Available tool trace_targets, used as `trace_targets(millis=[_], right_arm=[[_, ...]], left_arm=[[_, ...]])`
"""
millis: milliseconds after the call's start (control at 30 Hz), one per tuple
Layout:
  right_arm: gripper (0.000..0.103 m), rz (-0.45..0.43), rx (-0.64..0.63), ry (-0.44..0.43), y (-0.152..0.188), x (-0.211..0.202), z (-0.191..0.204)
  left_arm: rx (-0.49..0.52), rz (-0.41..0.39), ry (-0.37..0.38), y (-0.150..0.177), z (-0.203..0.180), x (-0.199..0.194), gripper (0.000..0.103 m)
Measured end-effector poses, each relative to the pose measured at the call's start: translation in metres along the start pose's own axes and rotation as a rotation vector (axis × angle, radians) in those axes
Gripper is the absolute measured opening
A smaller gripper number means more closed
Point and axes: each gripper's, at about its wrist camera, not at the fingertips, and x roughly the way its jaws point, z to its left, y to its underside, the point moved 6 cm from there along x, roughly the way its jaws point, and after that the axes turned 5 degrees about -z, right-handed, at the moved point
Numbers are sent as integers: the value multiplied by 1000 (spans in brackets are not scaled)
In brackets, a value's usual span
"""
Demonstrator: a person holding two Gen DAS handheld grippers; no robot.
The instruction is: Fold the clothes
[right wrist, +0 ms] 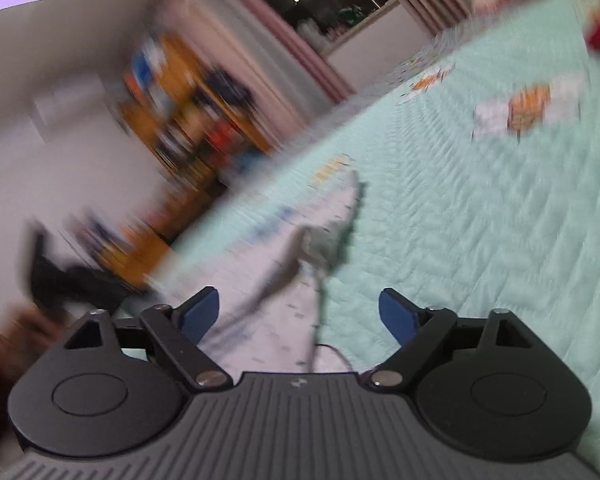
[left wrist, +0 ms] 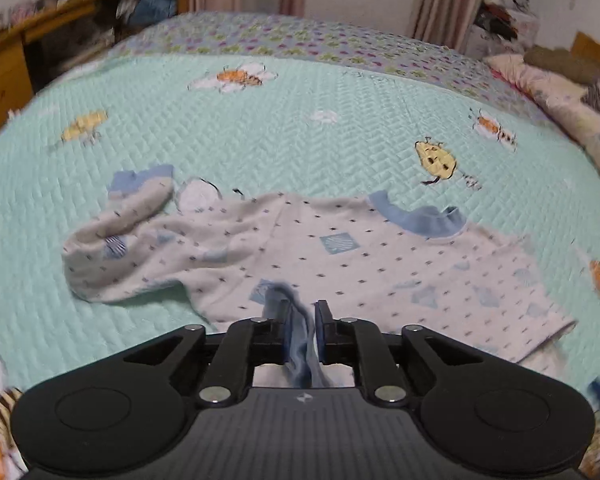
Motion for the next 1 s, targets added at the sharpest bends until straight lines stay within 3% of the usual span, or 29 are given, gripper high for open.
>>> trace_targets(millis=[100, 267, 333, 400, 467, 533, 633, 767, 900, 1000], right_arm=[[89, -18, -236, 109, -9, 11, 28], [89, 88, -626, 303, -6, 64, 51], [89, 115, -664, 327, -4, 77, 50], [89, 125, -662, 329, -4, 83, 48], [89, 133, -668, 339, -3, 87, 48], [89, 141, -669, 342, -2, 87, 47], [89, 143, -654, 333, 1, 89, 50], [89, 135, -643, 330, 1, 83, 51], [89, 144, -673, 310, 4, 86, 54], [89, 146, -705, 311, 7, 90, 56]], left_arm=[[31, -1, 21, 2, 2, -4, 0], [27, 15, 77, 5, 3, -3, 0], [-4, 36, 140, 10, 4, -3, 4], [-51, 47, 156, 15, 9, -2, 20], [-86, 39, 143, 20, 17, 0, 44], [-109, 33, 118, 24, 24, 3, 53], [-163, 38, 66, 29, 36, 8, 78], [-249, 57, 20, 36, 56, 14, 79], [-298, 104, 49, 46, 60, 26, 79], [-261, 72, 65, 40, 51, 28, 69]])
